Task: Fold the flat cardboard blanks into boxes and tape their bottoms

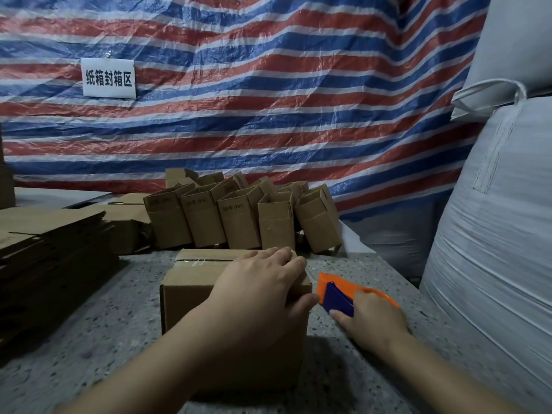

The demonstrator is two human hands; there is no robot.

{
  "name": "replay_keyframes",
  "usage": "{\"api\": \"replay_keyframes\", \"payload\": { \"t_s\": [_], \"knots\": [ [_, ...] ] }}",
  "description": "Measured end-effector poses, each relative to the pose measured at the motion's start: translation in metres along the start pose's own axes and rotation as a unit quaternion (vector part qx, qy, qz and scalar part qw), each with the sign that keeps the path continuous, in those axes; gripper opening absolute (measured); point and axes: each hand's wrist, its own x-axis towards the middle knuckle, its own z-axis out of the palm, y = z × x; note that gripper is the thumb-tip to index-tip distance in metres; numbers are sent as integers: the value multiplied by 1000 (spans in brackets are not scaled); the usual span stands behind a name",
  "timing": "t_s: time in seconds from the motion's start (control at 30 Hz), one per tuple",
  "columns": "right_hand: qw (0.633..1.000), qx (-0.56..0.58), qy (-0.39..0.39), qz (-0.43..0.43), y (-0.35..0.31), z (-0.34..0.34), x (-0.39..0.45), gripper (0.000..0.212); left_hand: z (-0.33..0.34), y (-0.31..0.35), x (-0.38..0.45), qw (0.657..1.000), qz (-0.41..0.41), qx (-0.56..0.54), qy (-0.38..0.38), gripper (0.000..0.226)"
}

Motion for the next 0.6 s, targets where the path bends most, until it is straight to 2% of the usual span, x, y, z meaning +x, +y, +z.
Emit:
{"api": "replay_keyframes", "payload": {
  "t_s": [0.1, 0.2, 0.27, 0.33, 0.4, 0.47, 0.53, 0.6],
  "knots": [
    [999, -13, -27, 13, -2, 0, 2, 53, 2, 0, 1, 1000, 0, 2, -1, 68],
    [996, -45, -56, 46, -10, -12, 3, 71, 3, -1, 2, 1000, 3, 3, -1, 69],
    [998, -35, -12, 51, -17, -26, 6, 75, 3, -2, 1, 1000, 6, 3, 0, 70],
    [993, 104, 57, 28, -26, -43, 9, 63, 3, -3, 1, 1000, 8, 0, 2, 72],
    [942, 330, 52, 29, -41, -66, 11, 42, 5, -3, 1, 1000, 6, -2, 4, 72],
    [874, 483, 15, 51, -58, -84, 17, 33, 6, -4, 2, 1000, 7, 0, 8, 73],
    [832, 551, -7, 64, -71, -95, 21, 33, 6, -3, 2, 1000, 8, 4, 13, 79],
    [810, 581, -30, 69, -79, -96, 22, 37, 5, -2, 2, 1000, 12, 4, 20, 84]
  ]
}}
